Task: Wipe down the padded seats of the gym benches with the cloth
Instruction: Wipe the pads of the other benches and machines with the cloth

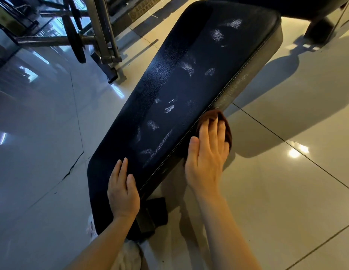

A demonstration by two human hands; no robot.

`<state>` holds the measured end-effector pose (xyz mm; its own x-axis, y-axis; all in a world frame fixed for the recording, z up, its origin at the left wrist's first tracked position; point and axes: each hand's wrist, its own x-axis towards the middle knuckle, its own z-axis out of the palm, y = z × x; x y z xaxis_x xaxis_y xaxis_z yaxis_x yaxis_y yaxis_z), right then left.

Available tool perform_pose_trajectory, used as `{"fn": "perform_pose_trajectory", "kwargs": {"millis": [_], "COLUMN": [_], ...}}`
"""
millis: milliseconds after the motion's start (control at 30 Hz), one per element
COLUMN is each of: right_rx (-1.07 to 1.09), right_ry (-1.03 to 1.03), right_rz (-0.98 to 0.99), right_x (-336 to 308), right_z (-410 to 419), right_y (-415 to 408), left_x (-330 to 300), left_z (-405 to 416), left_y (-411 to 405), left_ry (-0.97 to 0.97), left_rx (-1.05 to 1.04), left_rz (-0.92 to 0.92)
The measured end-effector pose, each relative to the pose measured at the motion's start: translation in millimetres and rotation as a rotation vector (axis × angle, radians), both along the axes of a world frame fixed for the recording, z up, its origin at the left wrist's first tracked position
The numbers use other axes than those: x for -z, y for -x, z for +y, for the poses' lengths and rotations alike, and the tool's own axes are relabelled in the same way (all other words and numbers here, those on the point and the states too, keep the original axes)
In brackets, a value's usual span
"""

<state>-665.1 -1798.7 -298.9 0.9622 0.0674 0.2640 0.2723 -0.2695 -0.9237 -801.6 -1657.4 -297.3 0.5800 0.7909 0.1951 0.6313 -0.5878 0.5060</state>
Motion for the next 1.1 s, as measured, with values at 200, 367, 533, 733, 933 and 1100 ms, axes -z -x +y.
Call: {"fn": "perform_pose_trajectory", "kwargs": {"millis": [200,367,533,733,933,1100], "right_rx": [0.100,0.261,0.316,0.233,0.151,0.016], "right_ry": [-0.079,-0.332,-0.389,-0.414,-0.401,-0.338], "right_rz": [-0.173,-0.100,-0.021,0.172,0.295,0.386], "right_x": [-13,-60,-66,-59,-44,-21], "right_z": [-8,-10,-5,14,40,61], "right_y": [-60,-143,-150,-85,-15,67], "left_x": [2,3,1,-9,-16,-20], "left_z": [1,2,2,1,13,20], "left_y": [1,3,1,4,7,8], "left_ry": [0.013,0.012,0.027,0.152,0.291,0.359], "left_rx": [0.011,-0.001,0.005,0.051,0.117,0.163], "left_rz": [-0.002,0.010,0.051,0.070,0.051,0.061]}}
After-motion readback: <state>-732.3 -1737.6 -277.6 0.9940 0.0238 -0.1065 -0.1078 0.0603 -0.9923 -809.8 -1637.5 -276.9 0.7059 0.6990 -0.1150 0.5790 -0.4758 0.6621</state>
